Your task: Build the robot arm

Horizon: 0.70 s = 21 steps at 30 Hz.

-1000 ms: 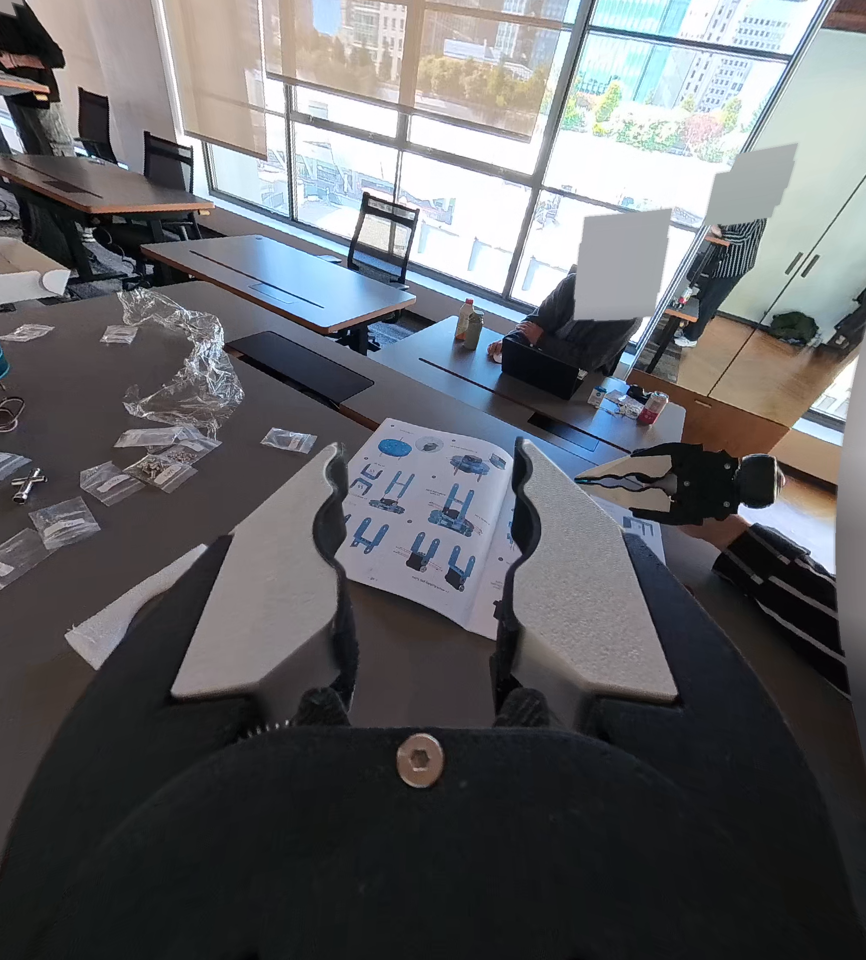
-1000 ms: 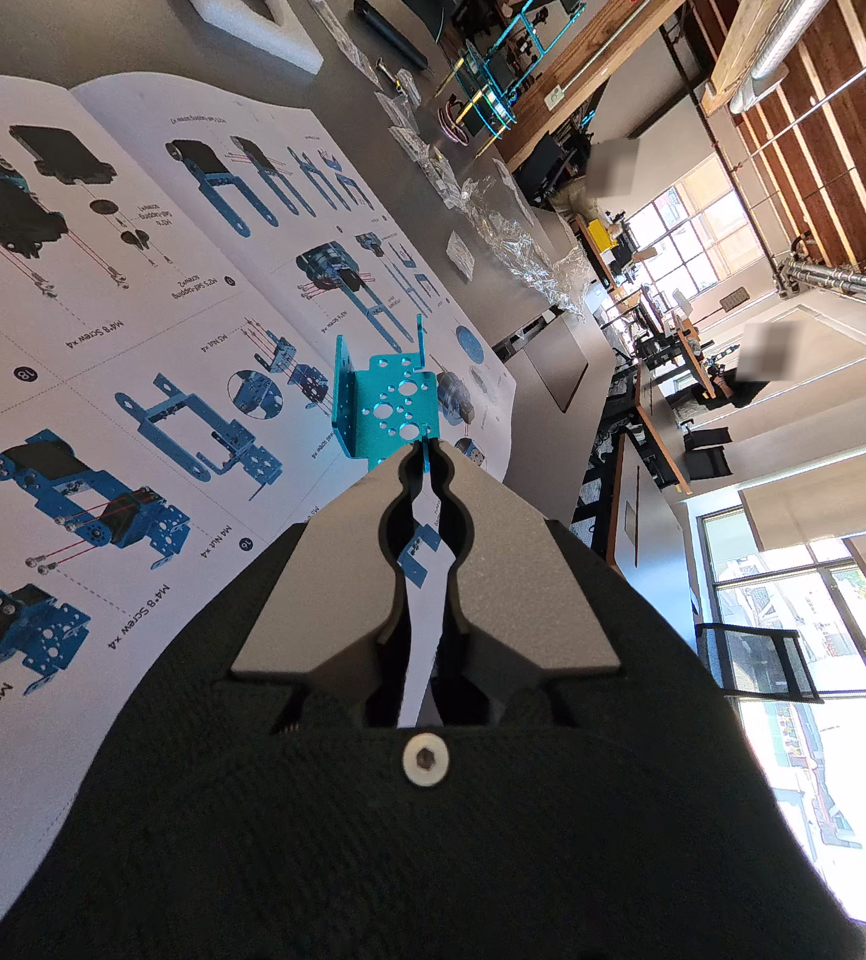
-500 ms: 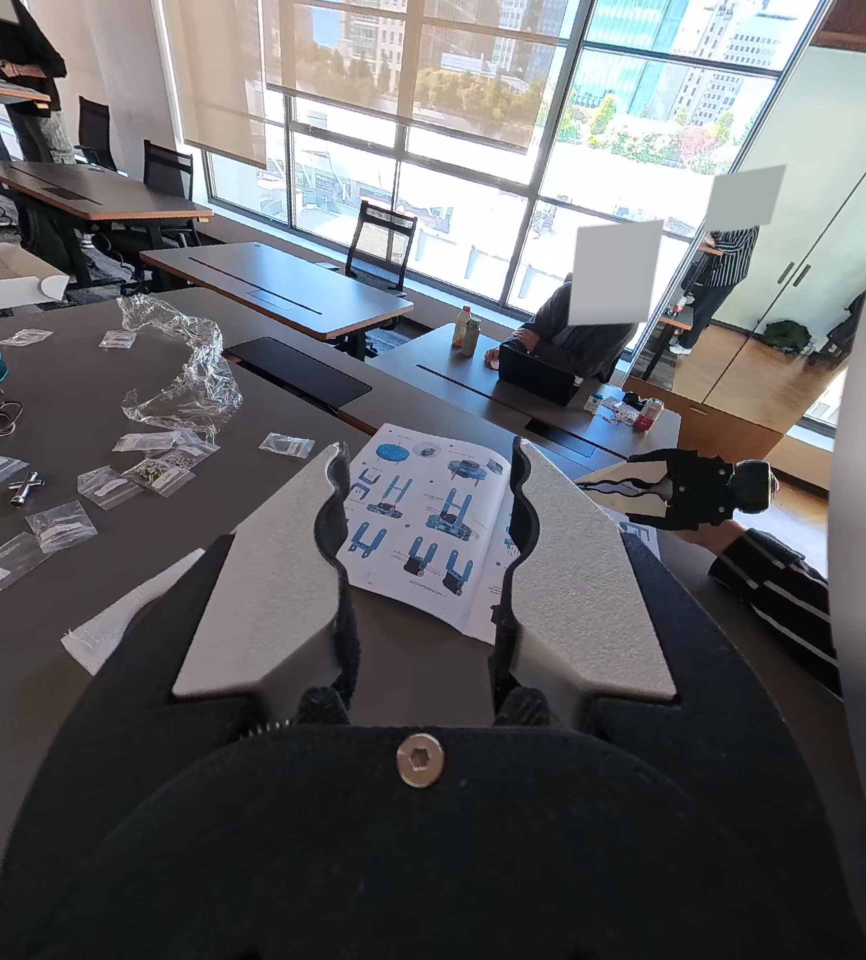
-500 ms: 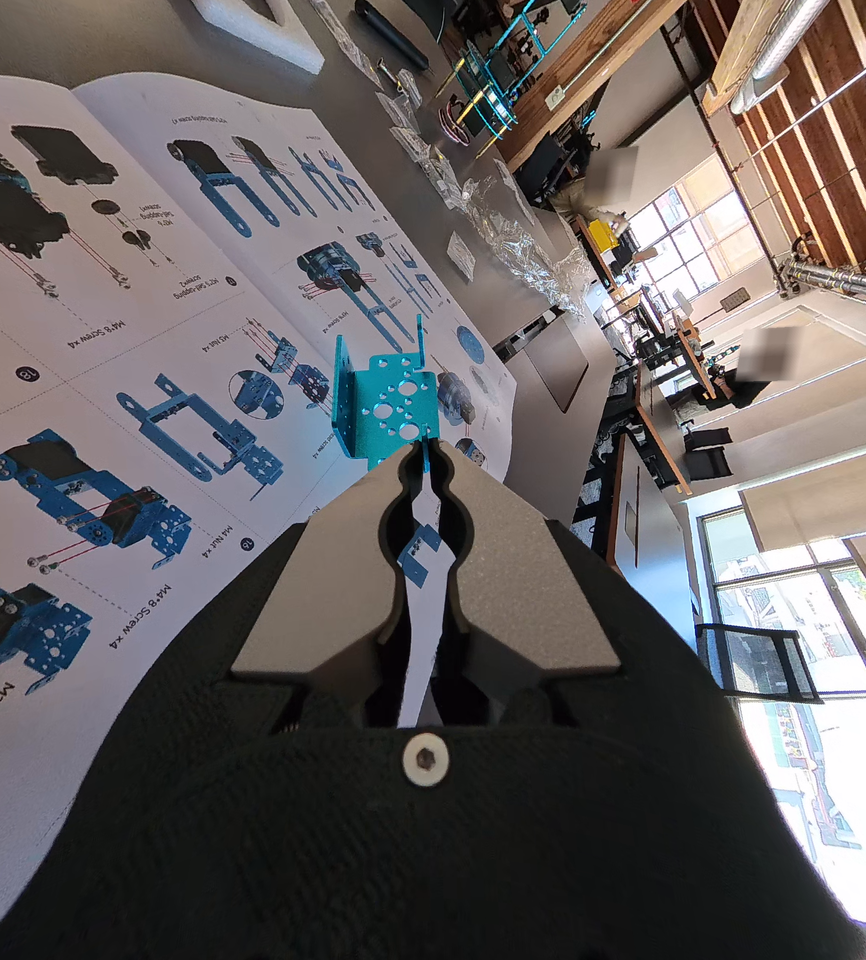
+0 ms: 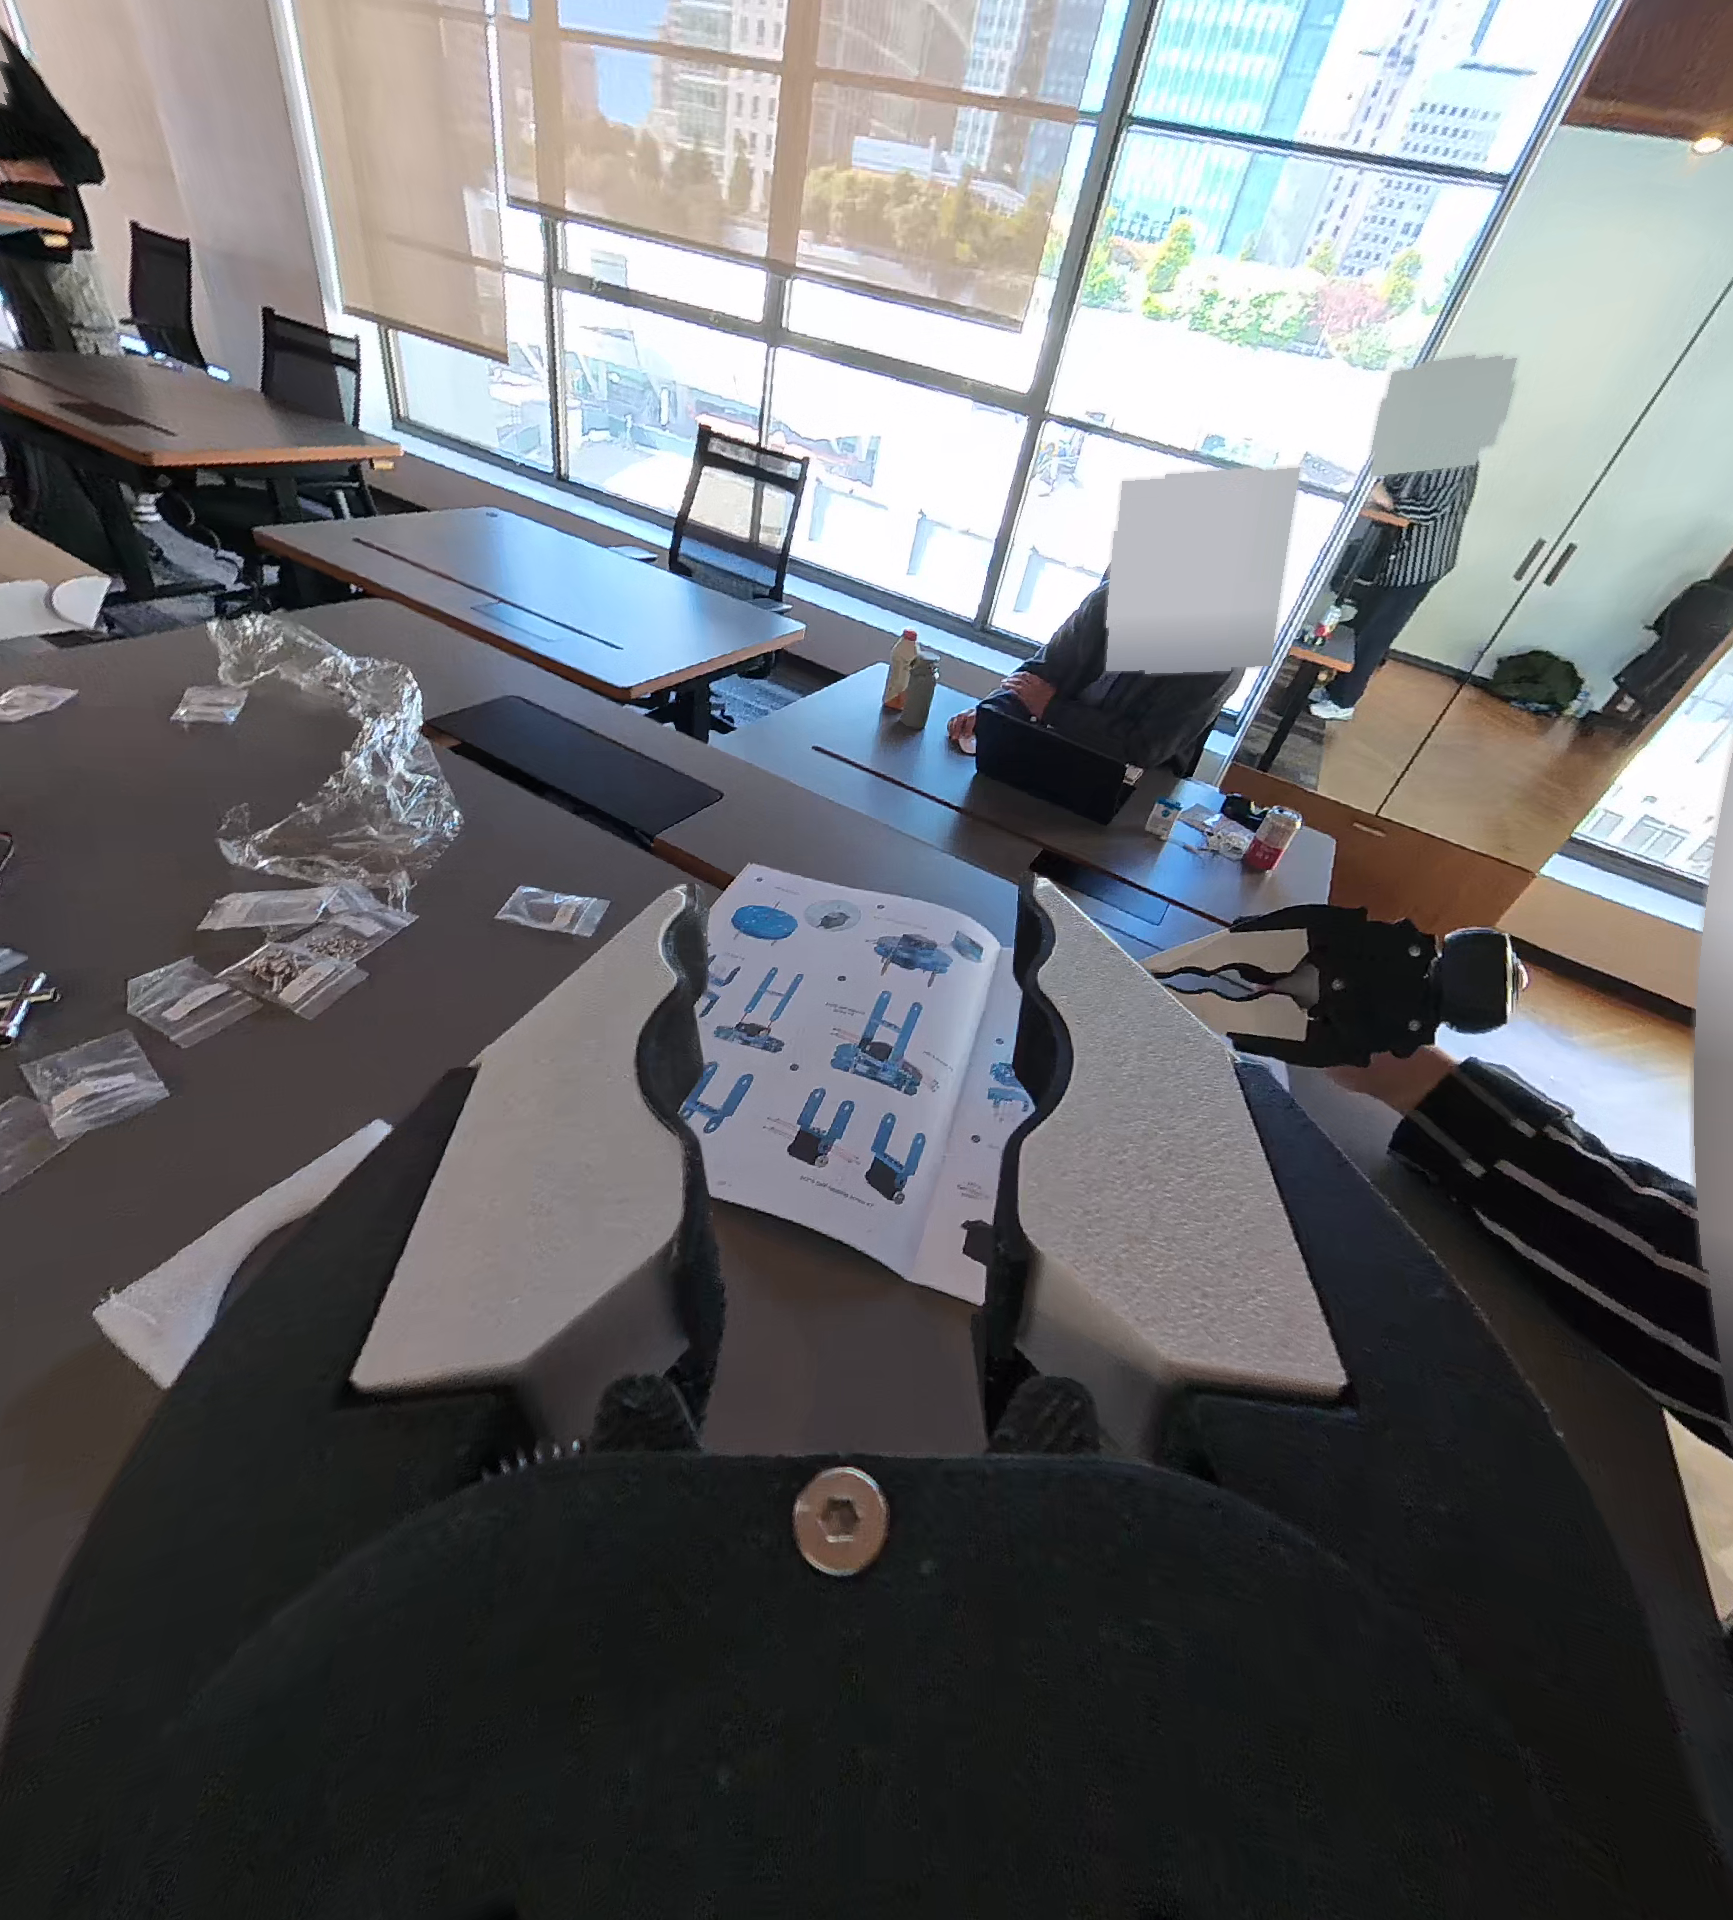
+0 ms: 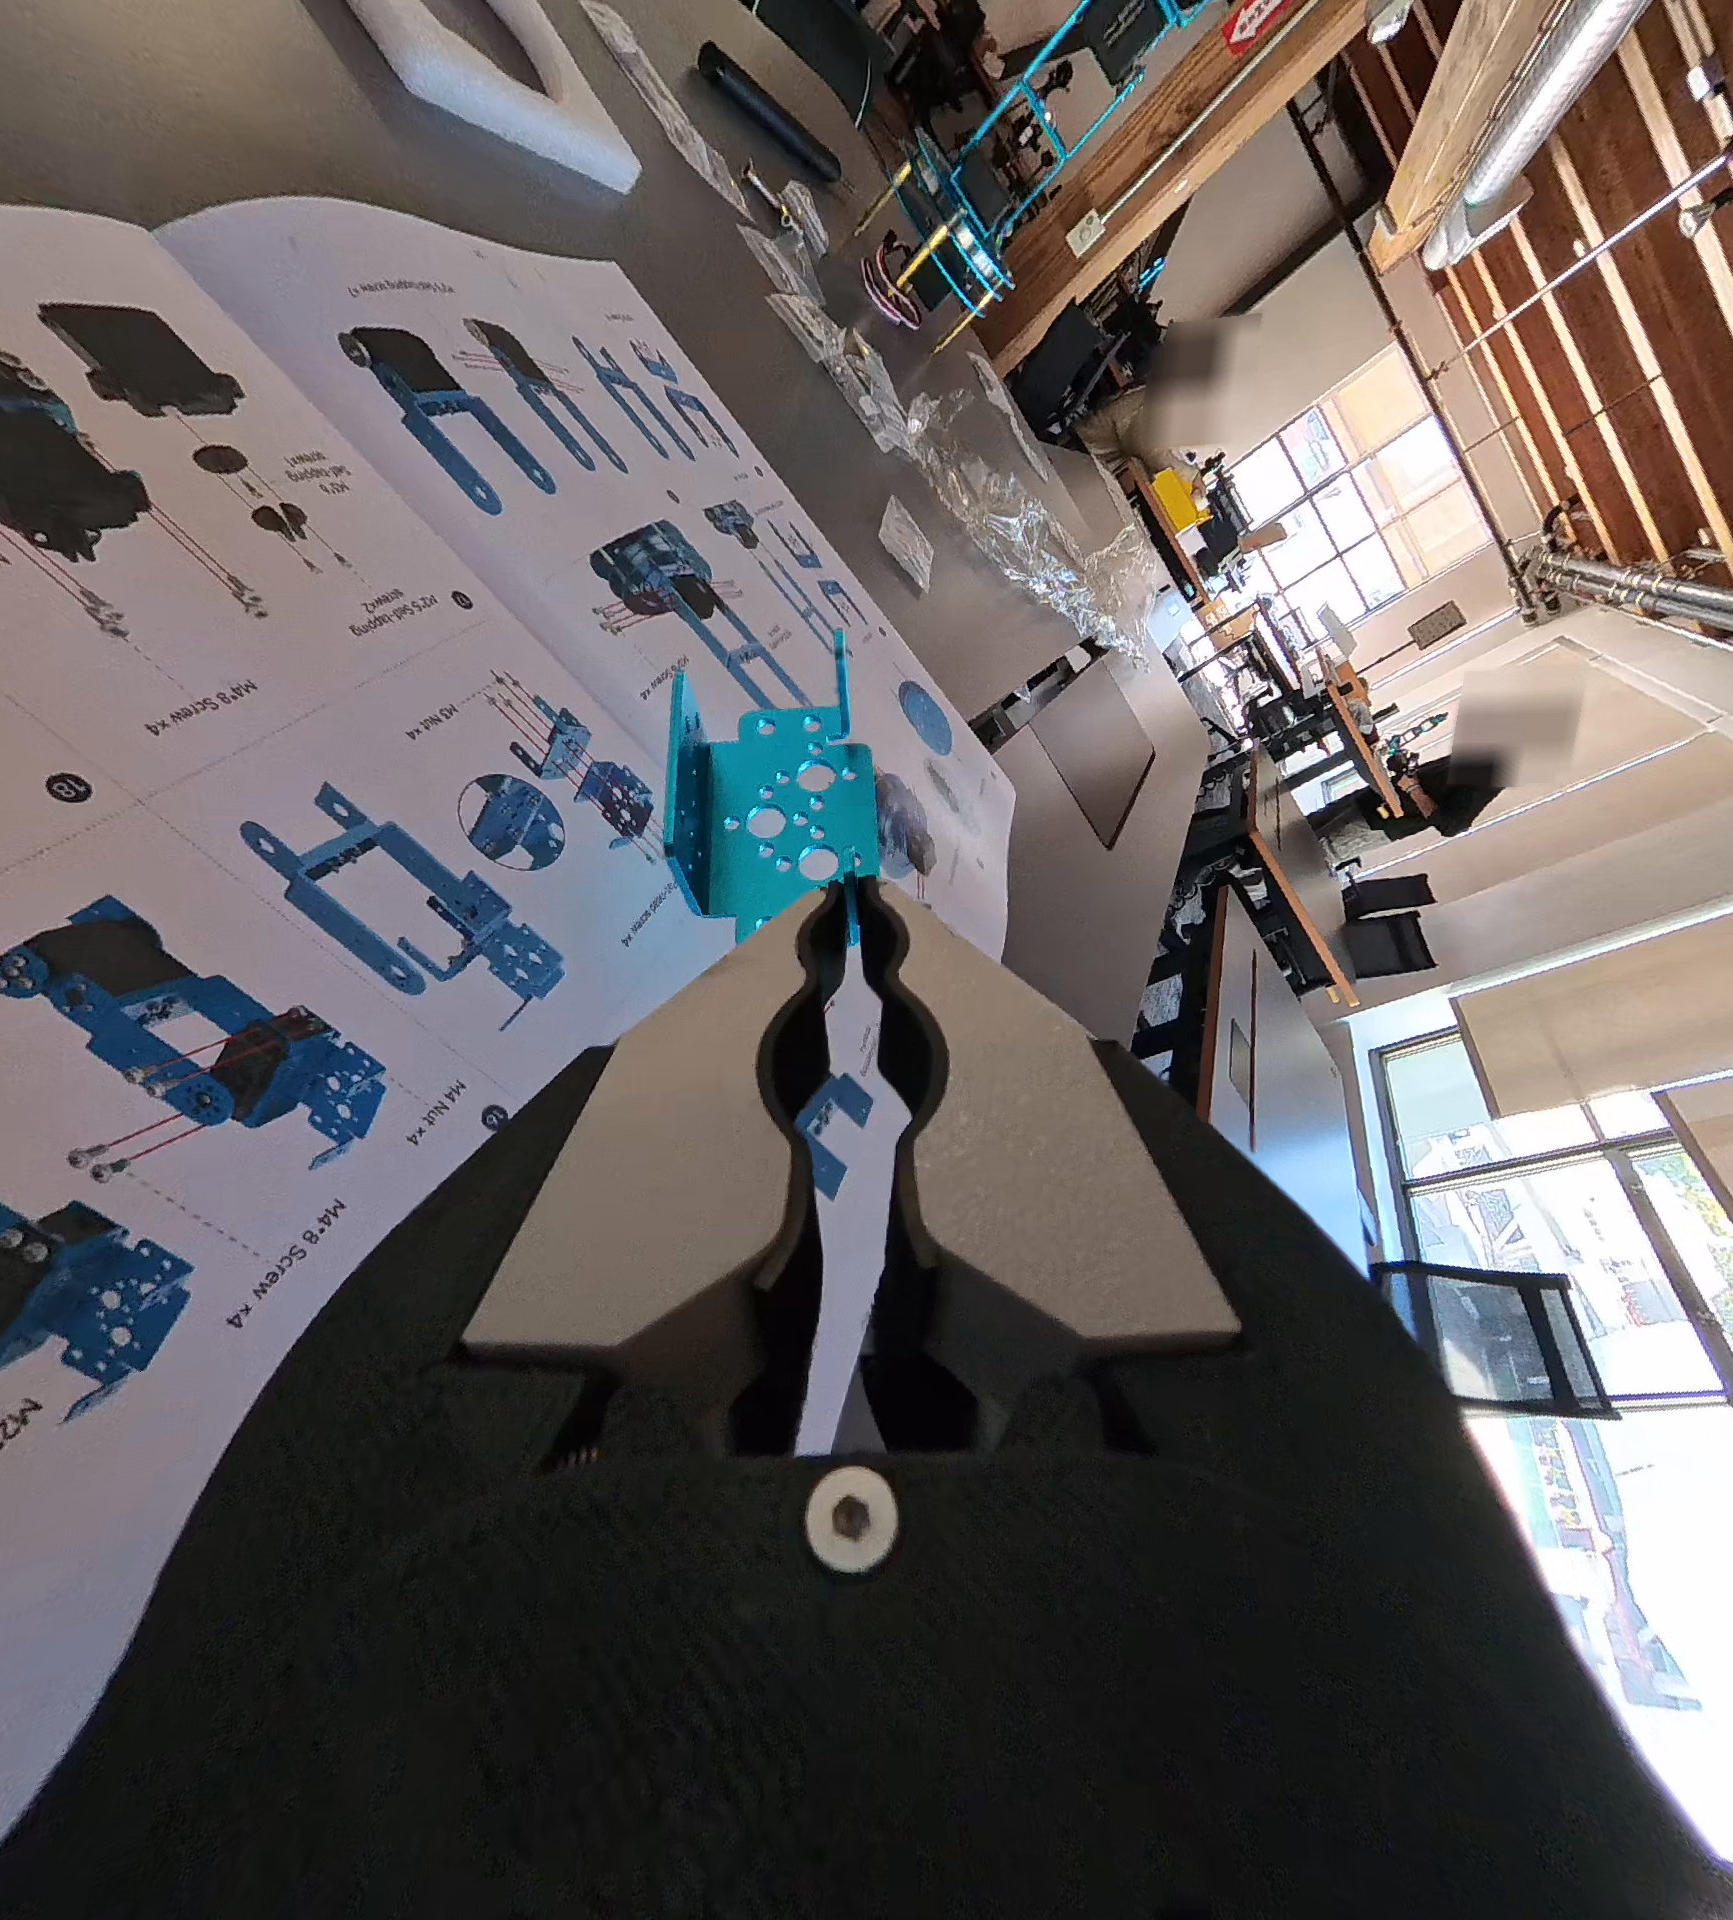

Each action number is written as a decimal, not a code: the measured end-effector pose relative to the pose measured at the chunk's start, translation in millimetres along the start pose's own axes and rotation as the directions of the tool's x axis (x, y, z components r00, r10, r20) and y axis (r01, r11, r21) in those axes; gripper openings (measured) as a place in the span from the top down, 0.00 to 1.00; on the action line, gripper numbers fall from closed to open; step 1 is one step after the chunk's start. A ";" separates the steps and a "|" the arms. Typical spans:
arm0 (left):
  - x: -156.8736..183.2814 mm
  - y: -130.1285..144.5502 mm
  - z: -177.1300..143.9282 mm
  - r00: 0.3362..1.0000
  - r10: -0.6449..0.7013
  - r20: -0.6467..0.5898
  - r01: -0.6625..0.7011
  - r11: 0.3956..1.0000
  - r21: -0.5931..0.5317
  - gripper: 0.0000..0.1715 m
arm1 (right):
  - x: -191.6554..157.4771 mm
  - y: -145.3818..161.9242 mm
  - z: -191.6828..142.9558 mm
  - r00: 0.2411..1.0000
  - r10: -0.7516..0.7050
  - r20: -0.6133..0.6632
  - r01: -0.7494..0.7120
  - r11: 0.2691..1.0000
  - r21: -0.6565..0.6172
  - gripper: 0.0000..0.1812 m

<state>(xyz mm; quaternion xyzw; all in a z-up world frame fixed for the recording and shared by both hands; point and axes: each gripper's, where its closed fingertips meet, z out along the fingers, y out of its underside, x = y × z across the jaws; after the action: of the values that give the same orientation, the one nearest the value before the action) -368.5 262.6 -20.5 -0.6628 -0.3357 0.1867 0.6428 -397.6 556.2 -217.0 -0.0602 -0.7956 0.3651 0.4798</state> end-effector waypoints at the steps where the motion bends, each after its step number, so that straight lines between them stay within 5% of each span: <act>1: 2.5 -0.9 -0.1 1.000 0.001 -0.009 -0.001 1.000 0.004 0.66 | 0.5 -3.0 -0.8 1.000 -0.007 -0.007 0.007 1.000 0.005 0.99; 9: 40.3 -12.1 -3.6 0.990 0.015 -0.137 -0.010 0.999 0.038 0.72 | -1.2 -27.0 -11.0 0.990 -0.112 -0.082 0.112 0.994 0.000 0.99; 14: 54.0 -15.4 -12.8 0.989 0.109 -0.096 -0.103 0.993 0.061 0.73 | 7.8 -23.9 -19.8 0.991 -0.058 -0.122 0.060 0.998 0.018 0.99; 21: 65.0 1.8 -9.3 0.988 0.029 -0.149 -0.027 0.999 0.018 0.76 | 14.3 -25.0 -24.3 0.991 -0.015 -0.136 0.022 0.998 0.054 0.99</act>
<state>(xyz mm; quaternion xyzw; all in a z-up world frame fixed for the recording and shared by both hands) -316.0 300.5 -9.4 -0.6745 -0.2758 0.1483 0.6686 -379.2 557.1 -184.2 -0.0642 -0.7514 0.3775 0.5374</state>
